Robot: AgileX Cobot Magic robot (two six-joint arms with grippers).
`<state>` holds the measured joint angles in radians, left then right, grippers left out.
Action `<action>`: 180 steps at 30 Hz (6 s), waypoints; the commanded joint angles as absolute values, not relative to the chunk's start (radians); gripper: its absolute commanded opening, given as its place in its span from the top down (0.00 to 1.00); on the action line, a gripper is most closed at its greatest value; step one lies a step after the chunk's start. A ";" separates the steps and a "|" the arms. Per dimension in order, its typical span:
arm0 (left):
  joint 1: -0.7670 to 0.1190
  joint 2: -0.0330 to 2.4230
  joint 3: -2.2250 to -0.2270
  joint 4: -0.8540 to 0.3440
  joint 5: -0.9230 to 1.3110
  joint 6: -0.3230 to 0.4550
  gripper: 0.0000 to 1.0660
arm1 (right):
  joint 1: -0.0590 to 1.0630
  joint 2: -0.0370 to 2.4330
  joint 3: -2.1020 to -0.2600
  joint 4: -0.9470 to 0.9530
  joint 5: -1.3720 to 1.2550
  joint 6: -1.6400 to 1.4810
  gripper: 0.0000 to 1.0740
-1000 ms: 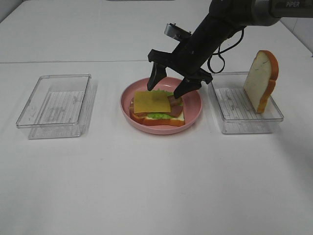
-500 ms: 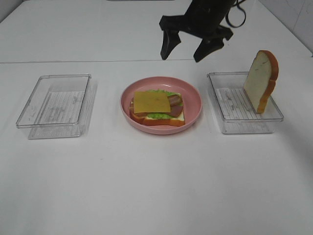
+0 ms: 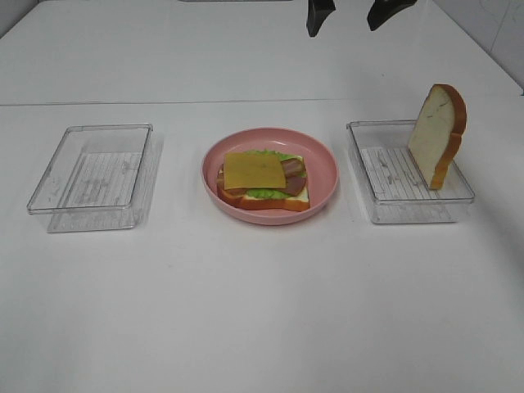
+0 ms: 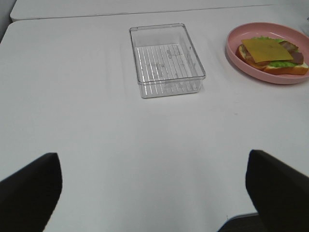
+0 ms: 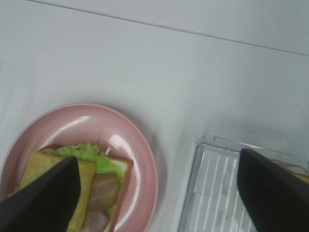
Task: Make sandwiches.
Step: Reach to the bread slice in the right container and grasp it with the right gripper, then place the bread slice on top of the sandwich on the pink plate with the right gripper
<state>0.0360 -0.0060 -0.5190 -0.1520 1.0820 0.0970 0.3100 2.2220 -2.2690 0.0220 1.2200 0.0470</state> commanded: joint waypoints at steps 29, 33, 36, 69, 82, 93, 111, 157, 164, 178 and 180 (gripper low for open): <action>0.040 -0.021 -0.516 -0.159 1.076 0.092 0.08 | -0.005 2.216 -2.036 0.030 1.322 0.058 0.23; 0.040 -0.021 -0.516 -0.159 1.076 0.092 0.08 | -0.005 2.217 -2.015 0.059 1.306 0.048 0.23; 0.040 -0.021 -0.516 -0.159 1.076 0.092 0.08 | -0.005 2.227 -1.996 0.062 1.293 0.039 0.23; 0.040 -0.021 -0.516 -0.159 1.076 0.092 0.08 | -0.005 2.272 -1.992 0.082 1.329 0.099 1.00; 0.040 -0.021 -0.516 -0.162 1.076 0.092 0.08 | -0.005 2.080 -1.992 0.113 1.329 0.099 1.00; 0.040 -0.021 -0.516 -0.163 1.076 0.092 0.08 | -0.005 1.907 -1.926 0.269 1.326 0.075 1.00; 0.040 -0.021 -0.516 -0.164 1.076 0.092 0.08 | -0.004 1.868 -1.695 0.668 1.294 -0.127 1.00; 0.040 -0.021 -0.516 -0.167 1.075 0.092 0.08 | 0.262 2.234 -1.695 0.981 0.928 -0.251 1.00; 0.040 -0.021 -0.516 -0.167 1.075 0.092 0.08 | 0.262 2.271 -1.695 0.970 0.924 -0.250 1.00; 0.040 -0.021 -0.516 -0.167 1.075 0.092 0.08 | 0.262 2.275 -1.695 0.893 0.906 -0.250 1.00; 0.040 -0.021 -0.516 -0.167 1.075 0.092 0.08 | 0.262 2.275 -1.695 0.893 0.906 -0.250 1.00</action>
<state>0.0360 -0.0060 -0.5190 -0.1580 1.0820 0.0970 0.2630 2.2730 -1.7000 0.9120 0.9170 -0.2450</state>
